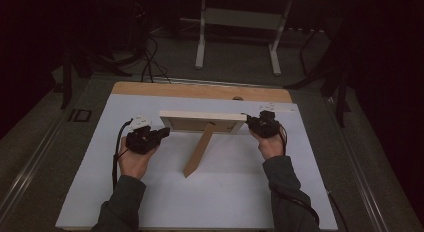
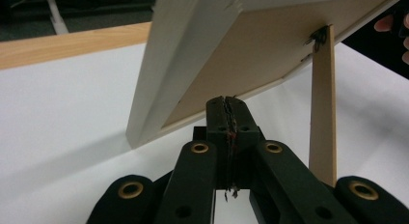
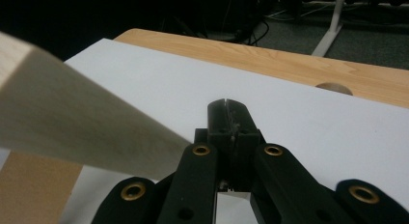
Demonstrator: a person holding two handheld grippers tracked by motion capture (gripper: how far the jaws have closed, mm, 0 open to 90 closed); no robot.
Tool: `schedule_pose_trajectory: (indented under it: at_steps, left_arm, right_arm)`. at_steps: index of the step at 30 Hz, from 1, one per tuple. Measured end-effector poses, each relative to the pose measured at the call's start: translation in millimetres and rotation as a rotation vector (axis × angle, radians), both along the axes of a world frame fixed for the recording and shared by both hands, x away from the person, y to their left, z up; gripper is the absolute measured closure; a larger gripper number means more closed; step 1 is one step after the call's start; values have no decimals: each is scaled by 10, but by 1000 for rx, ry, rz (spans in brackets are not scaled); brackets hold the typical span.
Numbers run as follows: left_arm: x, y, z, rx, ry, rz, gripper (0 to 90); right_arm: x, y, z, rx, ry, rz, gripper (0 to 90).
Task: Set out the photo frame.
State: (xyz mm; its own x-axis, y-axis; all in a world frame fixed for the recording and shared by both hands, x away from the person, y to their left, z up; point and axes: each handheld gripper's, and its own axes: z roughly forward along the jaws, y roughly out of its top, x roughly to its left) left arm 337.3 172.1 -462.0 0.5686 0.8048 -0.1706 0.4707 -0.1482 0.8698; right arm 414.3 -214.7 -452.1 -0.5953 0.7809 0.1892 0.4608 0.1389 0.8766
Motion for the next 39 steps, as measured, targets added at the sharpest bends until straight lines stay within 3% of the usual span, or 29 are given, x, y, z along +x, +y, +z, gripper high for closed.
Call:
schedule_pose_trajectory:
  at_steps: [13, 26, 29, 39]
  left_arm:
    - [80, -72, 94, 13, -10, 1, 900]
    - [129, -92, 132, 19, -8, 8, 900]
    - [141, -95, 133, 0, -3, 7, 900]
    - [166, -157, 177, -1, -6, 4, 900]
  right_arm:
    - [58, -7, 8, 58, 29, 14, 899]
    - [60, 3, -5, 57, 34, 29, 898]
    - [60, 2, -4, 54, 35, 29, 899]
    - [51, 2, 4, 54, 32, 34, 899]
